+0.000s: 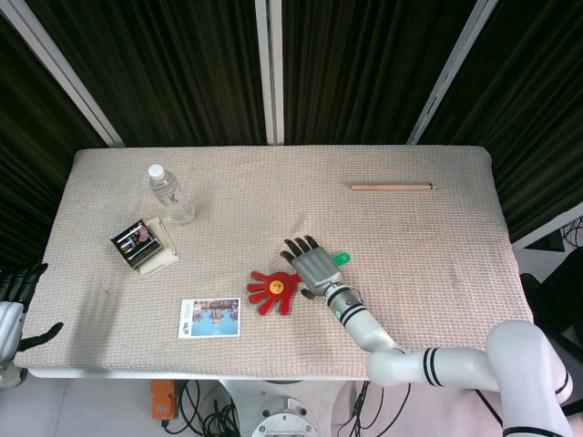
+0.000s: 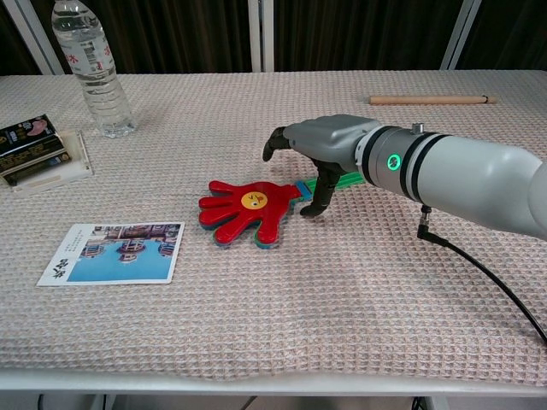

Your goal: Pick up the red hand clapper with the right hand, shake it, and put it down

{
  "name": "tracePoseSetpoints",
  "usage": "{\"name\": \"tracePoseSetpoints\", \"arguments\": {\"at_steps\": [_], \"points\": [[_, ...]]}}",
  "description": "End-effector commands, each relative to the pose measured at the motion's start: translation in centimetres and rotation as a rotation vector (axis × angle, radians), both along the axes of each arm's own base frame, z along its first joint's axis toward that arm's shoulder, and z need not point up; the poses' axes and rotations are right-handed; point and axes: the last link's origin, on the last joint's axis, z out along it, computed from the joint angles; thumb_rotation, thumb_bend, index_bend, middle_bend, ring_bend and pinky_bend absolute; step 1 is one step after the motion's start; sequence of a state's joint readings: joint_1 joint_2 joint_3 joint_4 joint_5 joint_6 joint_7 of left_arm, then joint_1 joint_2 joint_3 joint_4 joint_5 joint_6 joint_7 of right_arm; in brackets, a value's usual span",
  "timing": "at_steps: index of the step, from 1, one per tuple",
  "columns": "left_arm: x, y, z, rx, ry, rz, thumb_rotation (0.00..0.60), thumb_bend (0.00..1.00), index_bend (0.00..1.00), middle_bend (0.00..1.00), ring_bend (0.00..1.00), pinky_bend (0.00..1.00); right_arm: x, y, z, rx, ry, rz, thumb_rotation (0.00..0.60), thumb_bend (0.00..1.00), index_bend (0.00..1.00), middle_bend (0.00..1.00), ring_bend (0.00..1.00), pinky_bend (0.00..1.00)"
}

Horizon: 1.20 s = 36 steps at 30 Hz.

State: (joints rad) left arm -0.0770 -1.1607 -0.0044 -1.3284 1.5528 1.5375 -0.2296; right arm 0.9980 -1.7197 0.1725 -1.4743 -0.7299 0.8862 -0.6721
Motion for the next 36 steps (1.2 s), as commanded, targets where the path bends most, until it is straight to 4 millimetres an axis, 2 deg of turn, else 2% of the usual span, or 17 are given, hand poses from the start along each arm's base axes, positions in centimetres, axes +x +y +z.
{"name": "tracePoseSetpoints", "arguments": {"at_steps": [1,11,21,27,33,36], "points": [[-0.11,-0.09,0.05,0.003,-0.001,0.003,0.6,0.15,0.02,0.03,0.0,0.03,0.11,-0.17,-0.15,-0.002,-0.004,-0.001,0.6,0.17,0.25,0.0,0.0,0.0],[-0.4,-0.38,0.36,0.013,0.003,0.01,0.6,0.15,0.02,0.03,0.0,0.03,0.33,-0.28,-0.59,-0.001,-0.013,-0.006,0.6,0.18,0.38,0.01,0.0,0.0],[-0.63,-0.79,0.53,0.028,0.007,0.016,0.6,0.15,0.02,0.03,0.0,0.03,-0.09,-0.34,-0.59,-0.026,-0.017,-0.017,0.6,0.18,0.52,0.06,0.0,0.0],[-0.8,-0.95,0.67,0.039,0.007,0.019,0.6,0.15,0.02,0.03,0.0,0.03,-0.23,-0.36,-0.68,-0.019,-0.013,-0.016,0.6,0.18,0.52,0.06,0.0,0.0],[-0.83,-0.94,0.62,0.038,0.008,0.017,0.6,0.15,0.02,0.03,0.0,0.03,-0.25,-0.45,-0.67,-0.014,-0.013,-0.018,0.6,0.18,0.41,0.05,0.0,0.0],[-0.85,-0.91,0.65,0.039,0.007,0.017,0.6,0.15,0.02,0.03,0.0,0.03,-0.28,-0.44,-0.74,-0.011,-0.011,-0.018,0.6,0.18,0.4,0.05,0.0,0.0]]}}
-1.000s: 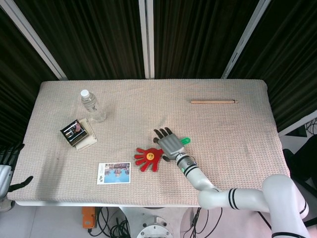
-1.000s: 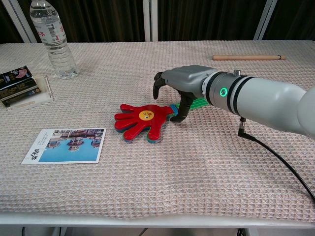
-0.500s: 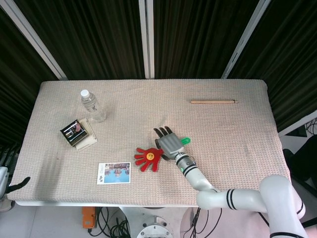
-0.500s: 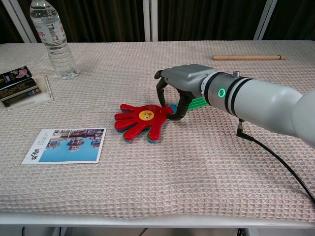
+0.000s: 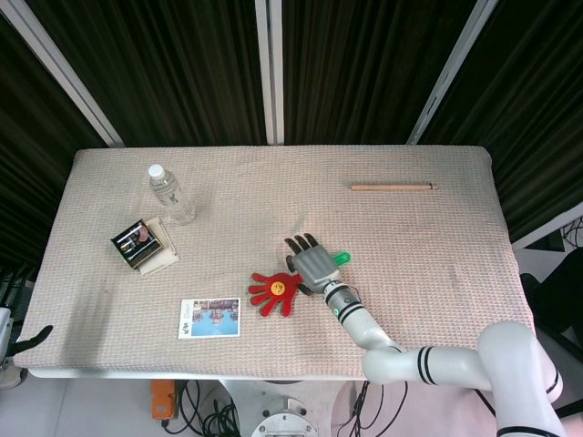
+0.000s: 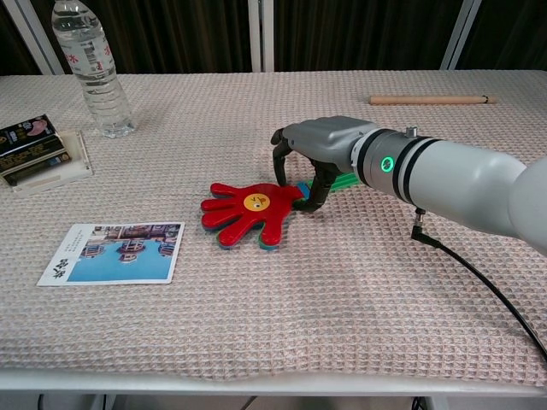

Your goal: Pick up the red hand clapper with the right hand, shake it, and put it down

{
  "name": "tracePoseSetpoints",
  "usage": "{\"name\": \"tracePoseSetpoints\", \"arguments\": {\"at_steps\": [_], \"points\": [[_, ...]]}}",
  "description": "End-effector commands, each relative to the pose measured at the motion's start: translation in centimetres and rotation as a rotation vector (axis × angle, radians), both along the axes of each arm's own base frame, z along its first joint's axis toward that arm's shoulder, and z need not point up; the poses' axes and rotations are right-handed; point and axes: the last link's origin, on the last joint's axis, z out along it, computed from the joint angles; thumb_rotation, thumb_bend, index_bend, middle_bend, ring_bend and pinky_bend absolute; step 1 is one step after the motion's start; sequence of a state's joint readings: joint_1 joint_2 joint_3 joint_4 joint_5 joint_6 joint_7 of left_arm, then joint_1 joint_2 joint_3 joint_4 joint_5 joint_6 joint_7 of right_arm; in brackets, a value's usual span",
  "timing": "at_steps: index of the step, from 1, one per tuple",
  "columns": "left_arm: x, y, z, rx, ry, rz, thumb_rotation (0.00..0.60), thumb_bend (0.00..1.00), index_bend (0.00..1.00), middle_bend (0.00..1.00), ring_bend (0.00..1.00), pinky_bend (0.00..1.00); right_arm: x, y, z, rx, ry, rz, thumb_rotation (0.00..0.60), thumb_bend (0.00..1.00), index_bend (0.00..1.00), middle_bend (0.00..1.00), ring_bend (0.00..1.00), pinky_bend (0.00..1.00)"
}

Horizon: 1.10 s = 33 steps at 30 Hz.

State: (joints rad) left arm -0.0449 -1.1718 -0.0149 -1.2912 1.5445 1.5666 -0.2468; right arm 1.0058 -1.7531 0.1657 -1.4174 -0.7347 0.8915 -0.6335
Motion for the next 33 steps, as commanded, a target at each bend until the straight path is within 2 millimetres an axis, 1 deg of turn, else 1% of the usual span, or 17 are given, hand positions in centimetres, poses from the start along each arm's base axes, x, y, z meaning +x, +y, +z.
{"name": "tracePoseSetpoints", "arguments": {"at_steps": [1,4,6,8,12,17,20,21,23,24,26,29,31,33], "points": [[0.0,0.0,0.0,-0.001,0.0,0.0,0.6,0.15,0.02,0.03,0.0,0.03,0.0,0.0,-0.1,0.004,0.002,0.0,0.6,0.18,0.4,0.05,0.0,0.0],[0.0,0.0,0.0,0.0,-0.003,-0.001,0.6,0.15,0.02,0.03,0.0,0.03,0.1,0.1,-0.2,0.009,-0.006,0.004,0.6,0.18,0.4,0.06,0.0,0.0],[0.0,0.0,0.0,0.001,-0.004,0.0,0.6,0.15,0.02,0.03,0.0,0.03,0.2,0.2,-0.2,0.006,-0.015,0.01,0.6,0.18,0.44,0.07,0.0,0.0],[-0.1,-0.1,0.0,-0.001,-0.006,0.002,0.6,0.15,0.02,0.03,0.0,0.03,0.2,0.2,-0.1,0.003,-0.02,0.015,0.6,0.18,0.51,0.09,0.0,0.0],[-0.1,-0.1,0.0,-0.004,-0.006,0.003,0.6,0.15,0.02,0.03,0.0,0.03,0.3,0.2,0.1,-0.01,-0.033,0.022,0.6,0.19,0.63,0.12,0.0,0.0],[-0.1,-0.1,-0.1,-0.006,-0.007,0.003,0.6,0.15,0.02,0.03,0.0,0.03,0.1,0.3,0.3,-0.014,-0.044,0.025,0.6,0.2,0.71,0.17,0.0,0.0],[0.0,-0.1,-0.1,-0.005,-0.01,0.002,0.6,0.15,0.02,0.03,0.0,0.03,0.1,0.3,0.8,-0.013,-0.081,0.013,0.6,0.21,0.73,0.23,0.0,0.0],[0.0,-0.1,0.0,-0.005,-0.012,0.001,0.6,0.15,0.02,0.03,0.0,0.03,0.1,0.3,0.9,-0.011,-0.102,0.005,0.6,0.21,0.74,0.28,0.02,0.01],[0.1,-0.2,0.0,-0.004,-0.018,-0.001,0.6,0.15,0.02,0.03,0.0,0.03,0.0,0.1,1.5,-0.004,-0.172,-0.026,0.6,0.24,0.77,0.34,0.06,0.07],[0.1,-0.2,0.0,-0.003,-0.021,-0.003,0.6,0.15,0.02,0.03,0.0,0.03,-0.1,0.0,1.8,-0.003,-0.208,-0.043,0.6,0.27,0.78,0.37,0.1,0.14],[0.1,-0.2,0.0,-0.003,-0.028,-0.004,0.6,0.15,0.02,0.03,0.0,0.03,-0.3,-0.3,2.7,-0.013,-0.299,-0.08,0.6,0.31,0.81,0.42,0.17,0.23],[0.1,-0.2,0.0,-0.003,-0.032,-0.006,0.6,0.15,0.02,0.03,0.0,0.03,-0.7,-0.7,3.8,-0.024,-0.433,-0.134,0.6,0.34,0.83,0.5,0.3,0.42],[0.2,-0.1,0.0,-0.002,-0.034,-0.009,0.6,0.15,0.02,0.03,0.0,0.03,-1.1,-0.9,4.4,-0.03,-0.508,-0.167,0.6,0.38,0.84,0.57,0.43,0.59],[0.3,-0.1,0.0,-0.003,-0.036,-0.01,0.6,0.15,0.02,0.03,0.0,0.03,-1.5,-1.1,4.9,-0.041,-0.576,-0.189,0.6,0.4,0.85,0.6,0.49,0.66]]}}
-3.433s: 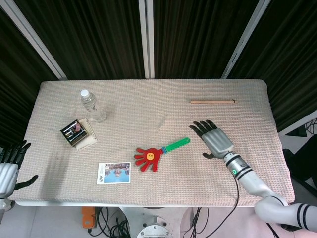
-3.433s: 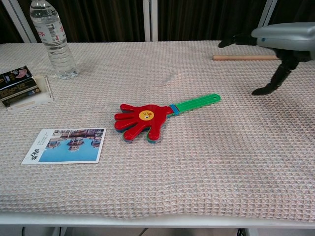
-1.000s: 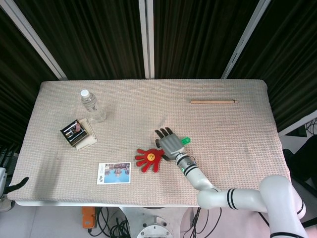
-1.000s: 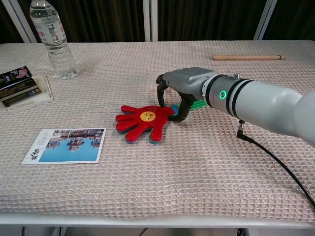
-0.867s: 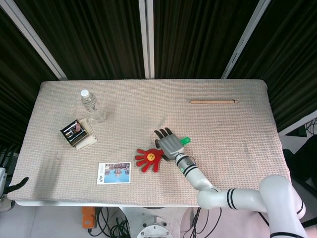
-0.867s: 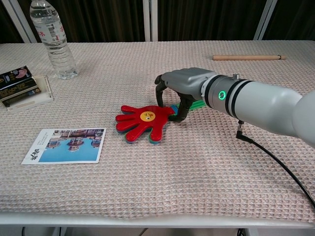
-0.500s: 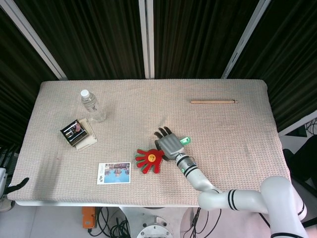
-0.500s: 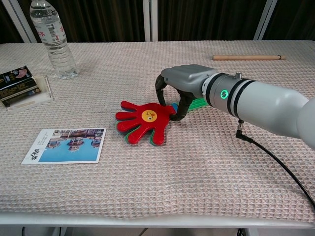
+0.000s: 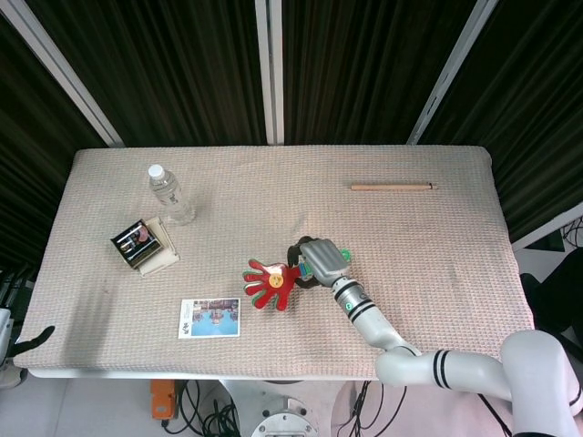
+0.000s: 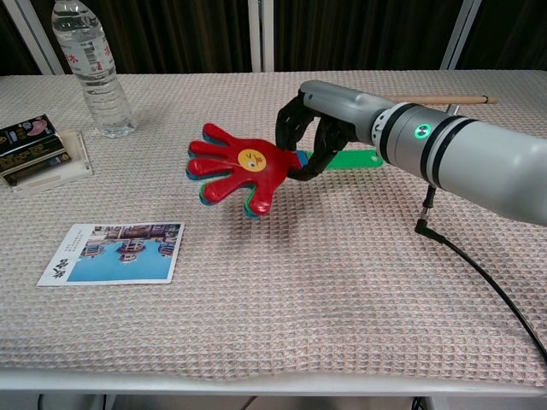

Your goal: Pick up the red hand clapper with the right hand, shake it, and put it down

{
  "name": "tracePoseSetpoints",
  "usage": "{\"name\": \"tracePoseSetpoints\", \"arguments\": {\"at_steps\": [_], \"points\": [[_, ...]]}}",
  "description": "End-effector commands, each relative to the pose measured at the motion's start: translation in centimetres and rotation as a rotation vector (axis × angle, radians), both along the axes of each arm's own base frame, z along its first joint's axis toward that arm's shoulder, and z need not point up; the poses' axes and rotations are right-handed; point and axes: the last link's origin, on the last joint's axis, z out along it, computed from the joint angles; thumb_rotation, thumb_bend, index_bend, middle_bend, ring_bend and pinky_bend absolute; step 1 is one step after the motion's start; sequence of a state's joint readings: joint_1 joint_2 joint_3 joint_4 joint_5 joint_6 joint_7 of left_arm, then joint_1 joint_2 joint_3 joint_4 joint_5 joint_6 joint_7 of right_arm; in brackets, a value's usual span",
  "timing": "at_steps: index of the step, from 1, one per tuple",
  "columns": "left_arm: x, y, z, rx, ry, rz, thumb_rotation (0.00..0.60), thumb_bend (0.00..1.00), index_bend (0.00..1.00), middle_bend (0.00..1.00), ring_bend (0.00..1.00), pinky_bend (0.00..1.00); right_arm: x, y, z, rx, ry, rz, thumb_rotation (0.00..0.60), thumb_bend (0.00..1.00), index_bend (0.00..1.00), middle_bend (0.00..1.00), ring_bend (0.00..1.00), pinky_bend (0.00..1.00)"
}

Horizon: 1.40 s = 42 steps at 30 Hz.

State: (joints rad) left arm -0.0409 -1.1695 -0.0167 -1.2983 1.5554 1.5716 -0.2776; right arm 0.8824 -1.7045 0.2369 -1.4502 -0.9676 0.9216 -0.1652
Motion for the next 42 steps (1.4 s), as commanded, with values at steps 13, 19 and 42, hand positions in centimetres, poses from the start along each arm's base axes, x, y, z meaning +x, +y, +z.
{"name": "tracePoseSetpoints", "arguments": {"at_steps": [13,19,42], "points": [[0.5,0.3,-0.1,-0.003,-0.001,-0.002,0.6,0.15,0.02,0.03,0.0,0.04,-2.4,-1.1,6.7,-0.029,-0.564,-0.166,0.6,0.44,0.9,0.71,0.77,0.92],[0.7,0.5,-0.5,-0.007,-0.003,-0.006,0.6,0.15,0.02,0.03,0.0,0.04,-2.3,-1.3,9.9,0.077,-0.886,-0.291,0.6,0.45,0.9,0.75,0.8,0.95],[0.7,0.8,-0.9,-0.015,-0.01,-0.009,0.6,0.15,0.02,0.03,0.0,0.04,-5.3,-3.2,11.8,0.017,-0.513,-0.094,0.6,0.48,0.92,0.78,0.81,0.95]]}}
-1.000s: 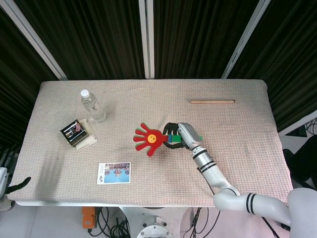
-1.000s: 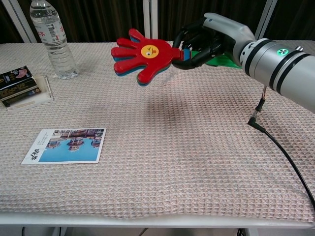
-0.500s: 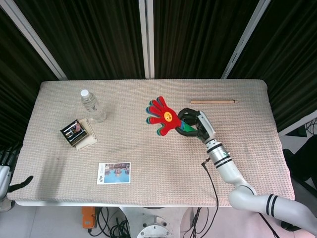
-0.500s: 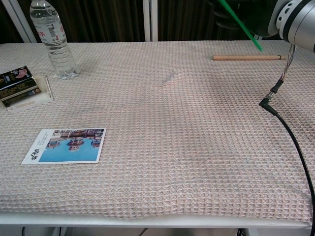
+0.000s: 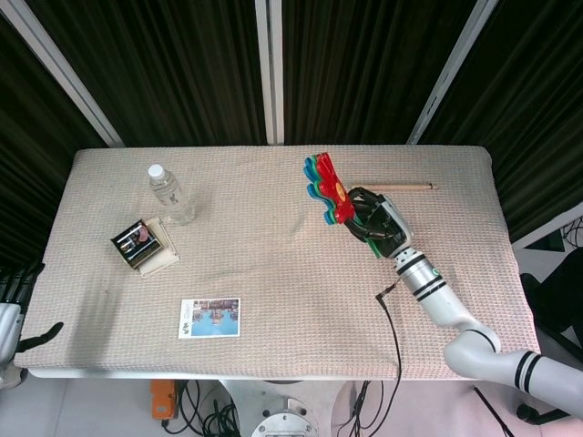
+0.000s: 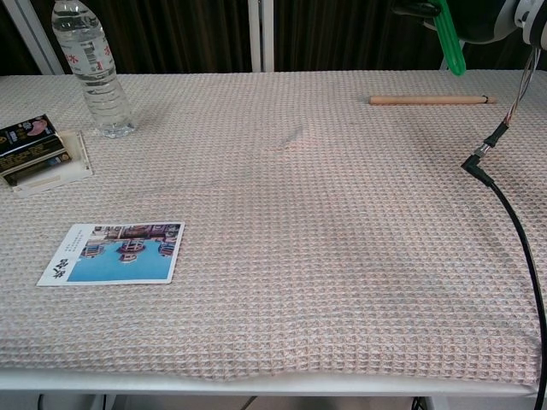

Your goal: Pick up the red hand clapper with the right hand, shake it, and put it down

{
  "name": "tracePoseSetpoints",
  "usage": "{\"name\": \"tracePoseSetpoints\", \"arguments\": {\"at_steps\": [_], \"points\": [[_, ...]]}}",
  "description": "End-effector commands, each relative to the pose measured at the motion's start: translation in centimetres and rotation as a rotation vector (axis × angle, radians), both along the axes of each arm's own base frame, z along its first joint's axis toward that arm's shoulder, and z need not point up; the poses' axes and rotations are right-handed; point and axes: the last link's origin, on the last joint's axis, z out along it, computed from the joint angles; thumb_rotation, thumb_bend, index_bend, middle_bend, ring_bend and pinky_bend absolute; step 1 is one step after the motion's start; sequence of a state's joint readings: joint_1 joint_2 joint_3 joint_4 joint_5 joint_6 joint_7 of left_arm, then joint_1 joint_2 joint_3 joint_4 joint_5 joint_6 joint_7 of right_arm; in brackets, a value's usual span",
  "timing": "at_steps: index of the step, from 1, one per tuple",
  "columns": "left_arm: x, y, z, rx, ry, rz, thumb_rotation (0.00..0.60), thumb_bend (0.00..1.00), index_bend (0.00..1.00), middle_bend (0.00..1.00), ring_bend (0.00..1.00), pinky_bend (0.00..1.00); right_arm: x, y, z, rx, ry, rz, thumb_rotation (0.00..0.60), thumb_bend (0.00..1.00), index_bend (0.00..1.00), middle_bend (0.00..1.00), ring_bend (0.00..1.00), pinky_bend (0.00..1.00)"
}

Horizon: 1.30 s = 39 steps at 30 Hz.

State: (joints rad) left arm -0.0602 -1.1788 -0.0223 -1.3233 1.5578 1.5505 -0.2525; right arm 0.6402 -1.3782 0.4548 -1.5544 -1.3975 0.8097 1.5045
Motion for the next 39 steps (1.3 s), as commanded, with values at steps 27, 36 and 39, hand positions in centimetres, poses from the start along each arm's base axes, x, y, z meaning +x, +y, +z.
{"name": "tracePoseSetpoints", "arguments": {"at_steps": [27,36,39], "points": [[0.1,0.4,-0.4,-0.008,-0.013,-0.005,0.6,0.15,0.02,0.03,0.0,0.04,1.1,1.3,5.1,-0.082,-0.076,0.025,0.6,0.48,0.96,0.81,0.84,0.95],[0.3,0.6,-0.5,-0.009,-0.018,-0.011,0.6,0.15,0.02,0.03,0.0,0.04,-2.0,0.0,7.1,-0.013,-0.352,0.013,0.6,0.48,0.96,0.81,0.84,0.95],[0.3,0.6,-0.6,-0.014,-0.019,-0.013,0.6,0.15,0.02,0.03,0.0,0.04,-2.9,-0.4,7.3,-0.004,-0.391,-0.004,0.6,0.49,0.96,0.81,0.84,0.96]]}}
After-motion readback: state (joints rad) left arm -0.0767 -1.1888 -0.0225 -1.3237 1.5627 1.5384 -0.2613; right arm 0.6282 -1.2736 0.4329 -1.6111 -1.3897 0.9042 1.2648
